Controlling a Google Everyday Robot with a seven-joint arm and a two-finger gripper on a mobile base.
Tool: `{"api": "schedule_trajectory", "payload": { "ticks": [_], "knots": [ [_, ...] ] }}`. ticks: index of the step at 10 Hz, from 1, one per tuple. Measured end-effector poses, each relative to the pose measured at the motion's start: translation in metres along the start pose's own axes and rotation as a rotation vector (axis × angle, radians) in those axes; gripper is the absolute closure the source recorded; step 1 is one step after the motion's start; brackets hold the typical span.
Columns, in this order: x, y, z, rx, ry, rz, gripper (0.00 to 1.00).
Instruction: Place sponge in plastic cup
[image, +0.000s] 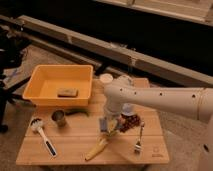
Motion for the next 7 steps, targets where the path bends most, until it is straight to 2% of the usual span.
{"api": "schedule_trajectory", "payload": {
  "ticks": [5,6,7],
  "knots": [
    [0.0012,-0.0057,-0.0028,0.014,-0.003,-0.001,1.00],
    [0.0011,-0.0053,-0.0004,0.009,-0.009,0.002,0.96],
    [0.0013,-0.0047,0.0015,0.006,-0.014,0.004,0.86]
  ]
}}
